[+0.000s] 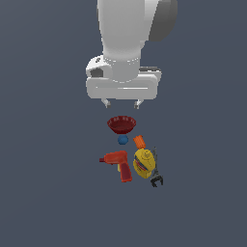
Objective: Pick up a designated object from a clutter of objects.
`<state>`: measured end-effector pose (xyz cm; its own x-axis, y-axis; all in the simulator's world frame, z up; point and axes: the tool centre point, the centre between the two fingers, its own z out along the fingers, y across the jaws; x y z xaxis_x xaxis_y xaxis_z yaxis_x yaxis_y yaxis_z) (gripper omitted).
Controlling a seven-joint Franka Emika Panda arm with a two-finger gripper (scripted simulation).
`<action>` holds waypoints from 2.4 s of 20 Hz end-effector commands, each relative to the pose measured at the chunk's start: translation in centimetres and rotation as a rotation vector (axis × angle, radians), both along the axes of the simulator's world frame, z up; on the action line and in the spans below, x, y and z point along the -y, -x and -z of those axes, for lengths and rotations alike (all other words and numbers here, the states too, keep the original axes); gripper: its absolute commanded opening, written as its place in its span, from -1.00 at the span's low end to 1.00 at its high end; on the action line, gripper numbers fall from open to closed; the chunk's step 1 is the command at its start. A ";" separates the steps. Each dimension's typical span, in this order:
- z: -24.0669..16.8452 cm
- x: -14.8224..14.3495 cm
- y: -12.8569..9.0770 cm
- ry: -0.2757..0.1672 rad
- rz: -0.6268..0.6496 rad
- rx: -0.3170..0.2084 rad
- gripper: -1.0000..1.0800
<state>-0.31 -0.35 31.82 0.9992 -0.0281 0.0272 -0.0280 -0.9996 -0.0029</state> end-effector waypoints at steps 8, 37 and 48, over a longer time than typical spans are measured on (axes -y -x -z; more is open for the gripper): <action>0.1 1.8 -0.1 -0.011 0.016 -0.001 0.92; 15.0 1.2 1.0 0.012 -0.268 -0.018 0.92; 22.3 0.2 3.5 0.010 -0.431 -0.025 0.92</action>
